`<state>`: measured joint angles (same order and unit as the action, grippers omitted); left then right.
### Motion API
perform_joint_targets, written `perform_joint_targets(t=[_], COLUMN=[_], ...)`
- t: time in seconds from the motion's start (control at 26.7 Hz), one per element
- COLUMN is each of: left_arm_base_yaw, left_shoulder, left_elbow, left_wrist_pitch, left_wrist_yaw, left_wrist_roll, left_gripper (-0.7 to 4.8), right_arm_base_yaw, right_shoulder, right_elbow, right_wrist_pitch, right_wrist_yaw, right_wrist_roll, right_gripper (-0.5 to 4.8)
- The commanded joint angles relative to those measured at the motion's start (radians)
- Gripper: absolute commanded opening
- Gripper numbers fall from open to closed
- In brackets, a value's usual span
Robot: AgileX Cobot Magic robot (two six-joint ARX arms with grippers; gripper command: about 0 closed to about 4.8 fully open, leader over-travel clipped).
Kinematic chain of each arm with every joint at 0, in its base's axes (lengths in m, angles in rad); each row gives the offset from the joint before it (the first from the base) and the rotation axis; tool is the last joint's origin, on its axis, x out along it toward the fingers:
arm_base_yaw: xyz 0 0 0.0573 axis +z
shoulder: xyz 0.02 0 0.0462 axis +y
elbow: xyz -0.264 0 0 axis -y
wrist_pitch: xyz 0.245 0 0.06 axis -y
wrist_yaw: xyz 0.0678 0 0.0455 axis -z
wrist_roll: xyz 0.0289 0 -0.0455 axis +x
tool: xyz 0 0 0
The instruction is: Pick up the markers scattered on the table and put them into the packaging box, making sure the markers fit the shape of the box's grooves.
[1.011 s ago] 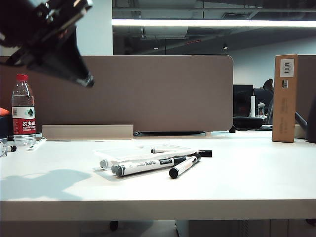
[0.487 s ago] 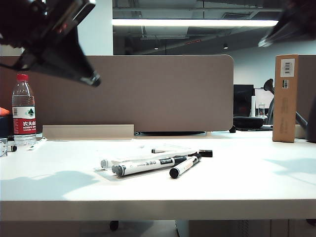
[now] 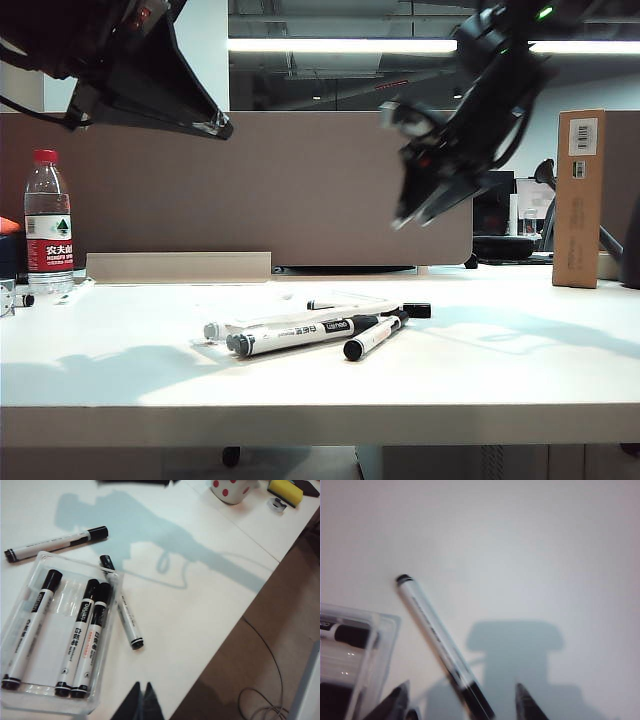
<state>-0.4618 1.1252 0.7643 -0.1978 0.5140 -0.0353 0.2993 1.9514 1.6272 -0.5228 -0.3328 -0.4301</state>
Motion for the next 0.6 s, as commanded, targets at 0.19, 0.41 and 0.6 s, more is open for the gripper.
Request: perform_joint_targets(t=[0.19,0.41,0.6], left_arm_base_yaw=[0.000,0.000,0.000], left_shoulder=[-0.003,-0.003,-0.003], left_elbow=[0.007,0.007,0.007], left_wrist_pitch=[0.015,0.008,0.005], left_wrist_yaw=[0.006,0.006,0.006], left_wrist_roll=[-0.002,-0.002,-0.002], left_gripper=[-0.05,-0.05,-0.05], right_arm_base_yaw=[0.071,0.072,0.072], right_shoulder=[0.129,0.180,0.222], right_elbow=[0.021,0.021,0.021], right_wrist_pitch=[0.032,0.042,0.053], right_wrist_yaw=[0.108,0.111,0.117], right_wrist_roll=[-0.099,-0.102,-0.101], right_gripper=[2.72,2.71,2.70])
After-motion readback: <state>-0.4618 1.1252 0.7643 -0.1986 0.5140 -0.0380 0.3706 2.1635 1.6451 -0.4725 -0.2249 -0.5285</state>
